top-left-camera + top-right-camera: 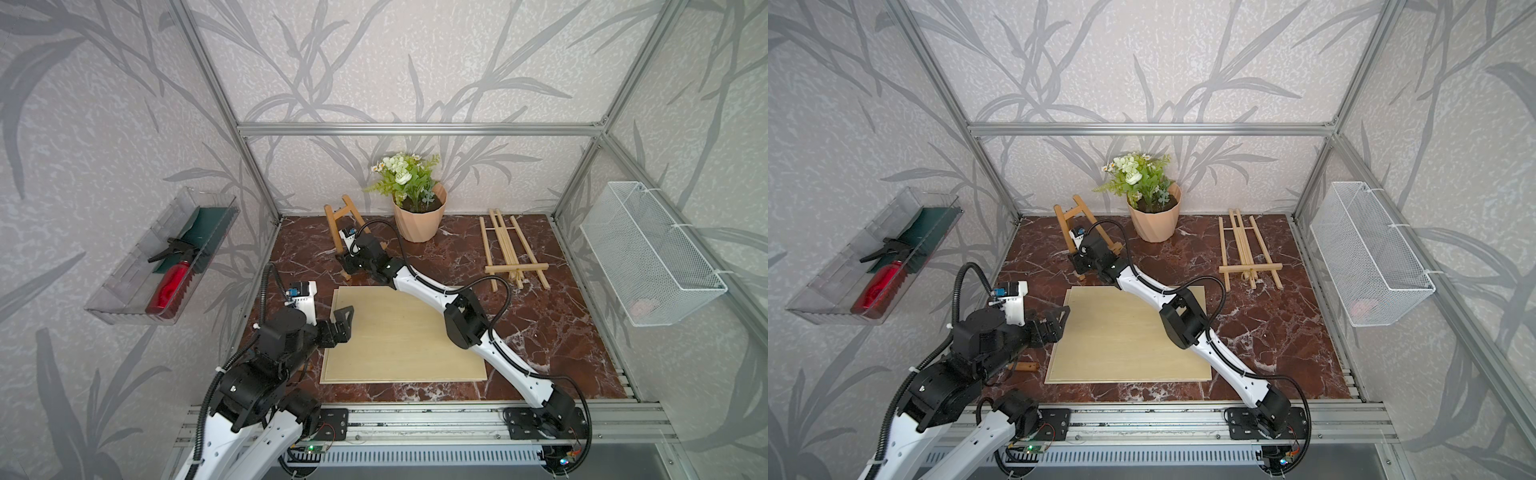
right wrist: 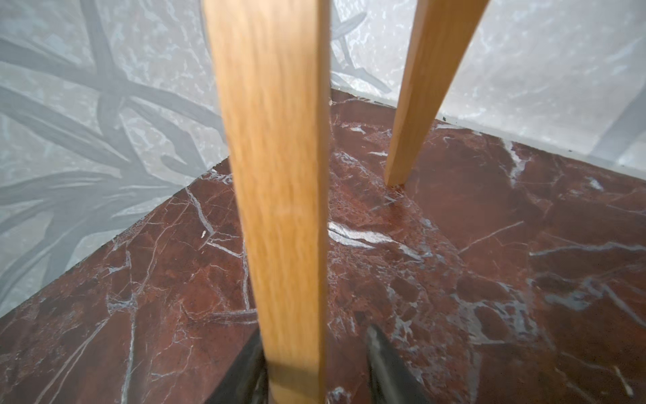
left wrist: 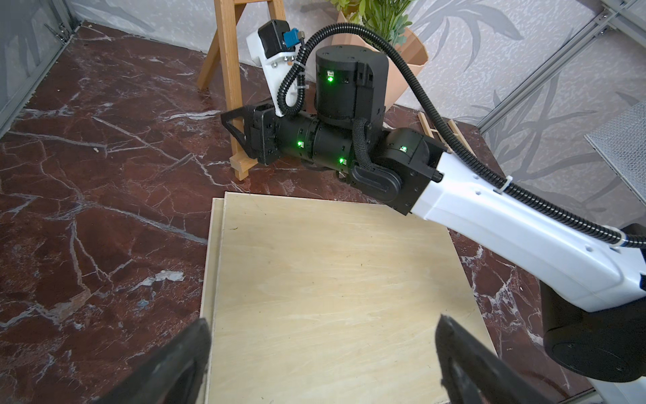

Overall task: Disassemble the easel
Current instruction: Pick up the easel at the center of the board.

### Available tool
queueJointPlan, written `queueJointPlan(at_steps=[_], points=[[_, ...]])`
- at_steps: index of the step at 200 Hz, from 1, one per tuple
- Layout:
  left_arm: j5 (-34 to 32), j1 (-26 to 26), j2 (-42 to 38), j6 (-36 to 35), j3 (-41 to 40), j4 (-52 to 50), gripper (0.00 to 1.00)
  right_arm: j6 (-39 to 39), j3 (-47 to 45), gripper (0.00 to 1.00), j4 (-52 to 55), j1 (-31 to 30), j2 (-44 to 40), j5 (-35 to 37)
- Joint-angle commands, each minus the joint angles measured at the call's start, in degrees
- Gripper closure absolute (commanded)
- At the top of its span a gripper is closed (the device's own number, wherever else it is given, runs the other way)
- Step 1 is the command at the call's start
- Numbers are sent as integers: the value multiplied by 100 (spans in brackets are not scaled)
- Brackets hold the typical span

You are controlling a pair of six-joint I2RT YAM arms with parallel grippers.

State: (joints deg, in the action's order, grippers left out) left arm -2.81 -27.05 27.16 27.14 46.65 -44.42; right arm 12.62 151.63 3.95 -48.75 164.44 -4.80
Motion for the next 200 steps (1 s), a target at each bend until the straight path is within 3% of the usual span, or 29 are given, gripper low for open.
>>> queueJointPlan(at_steps=[1,56,151,200], points=[[-123,-55,-4,19,175,-111,1,74,244,59,-258,10,192,93],[-170,-131,-16,7,175,-128,1,91,244,70,-536,7,239,-43],[-246,-140,12,-4,193,-145,1,-97,154,100,-697,24,1,-418],[-308,-103,116,-8,236,-193,1,-304,-364,100,-761,24,-706,-605]])
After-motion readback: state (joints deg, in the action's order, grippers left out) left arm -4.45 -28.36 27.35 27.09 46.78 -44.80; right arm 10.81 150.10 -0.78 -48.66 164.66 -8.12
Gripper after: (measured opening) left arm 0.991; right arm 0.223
